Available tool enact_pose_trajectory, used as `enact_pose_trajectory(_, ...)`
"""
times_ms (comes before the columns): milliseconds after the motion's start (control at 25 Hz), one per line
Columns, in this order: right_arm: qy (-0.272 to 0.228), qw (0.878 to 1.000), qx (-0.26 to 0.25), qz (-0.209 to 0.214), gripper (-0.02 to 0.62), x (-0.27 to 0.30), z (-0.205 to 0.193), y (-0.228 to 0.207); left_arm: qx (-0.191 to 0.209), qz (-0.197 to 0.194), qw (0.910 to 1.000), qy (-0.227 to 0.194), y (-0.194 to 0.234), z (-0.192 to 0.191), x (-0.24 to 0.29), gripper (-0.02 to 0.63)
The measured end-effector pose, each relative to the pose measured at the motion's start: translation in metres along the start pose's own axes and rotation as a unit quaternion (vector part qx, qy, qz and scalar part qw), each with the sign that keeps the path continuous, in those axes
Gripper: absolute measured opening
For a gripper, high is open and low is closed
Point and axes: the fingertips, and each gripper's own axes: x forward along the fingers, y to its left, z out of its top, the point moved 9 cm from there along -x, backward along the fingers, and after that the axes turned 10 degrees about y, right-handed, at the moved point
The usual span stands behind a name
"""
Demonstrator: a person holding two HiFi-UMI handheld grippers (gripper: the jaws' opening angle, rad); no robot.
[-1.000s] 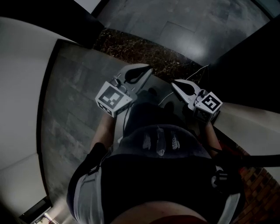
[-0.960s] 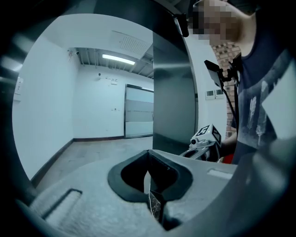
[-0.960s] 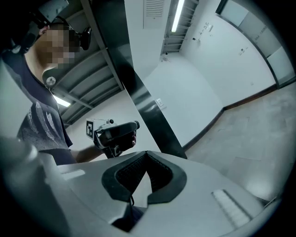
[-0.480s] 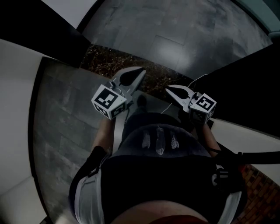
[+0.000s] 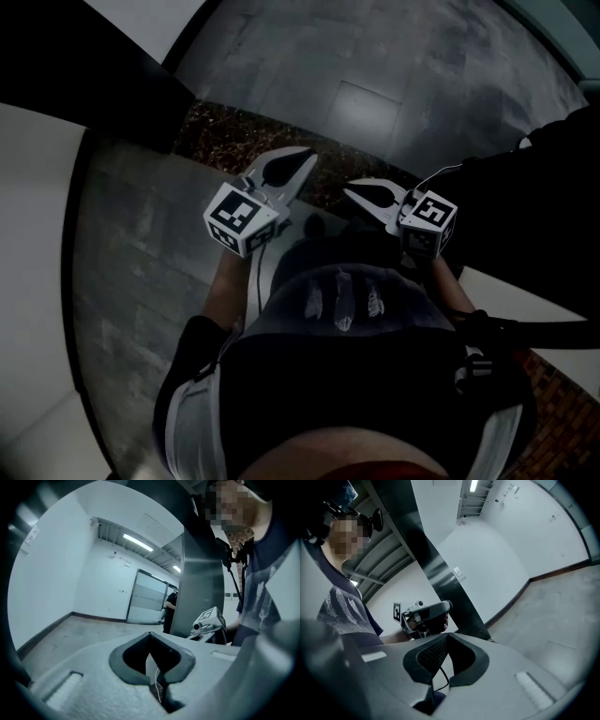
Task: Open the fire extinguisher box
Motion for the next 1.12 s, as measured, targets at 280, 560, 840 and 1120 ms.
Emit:
enact_pose_trajectory(280, -0.020, 0.999, 0.027, -0.013, 0.002, -0.002, 0.019, -0.040, 0.021, -0.052, 0.9982, 0.019, 0.009, 0.026, 0.059, 0.000)
enact_pose_trajectory(560, -0.048, 0.999, 0.016, -0.016, 0.002, -0.034, 0.055, -0.109, 0.041, -0.034, 0.9979, 0.036, 0.035, 0.069, 0.129, 0.000)
enact_pose_trajectory(840, -0.034, 0.996, -0.070, -0.048, 0.002, -0.094, 0.105, -0.180, 0.031, 0.025, 0.9987, 0.033, 0.066, 0.118, 0.205, -0.002)
enact_pose_trajectory(1120, -0.037, 0.997, -0.071, -0.016, 0.002, -0.098, 0.159, -0.231, 0.004, 0.031, 0.9985, 0.044, 0.110, 0.140, 0.240, -0.002)
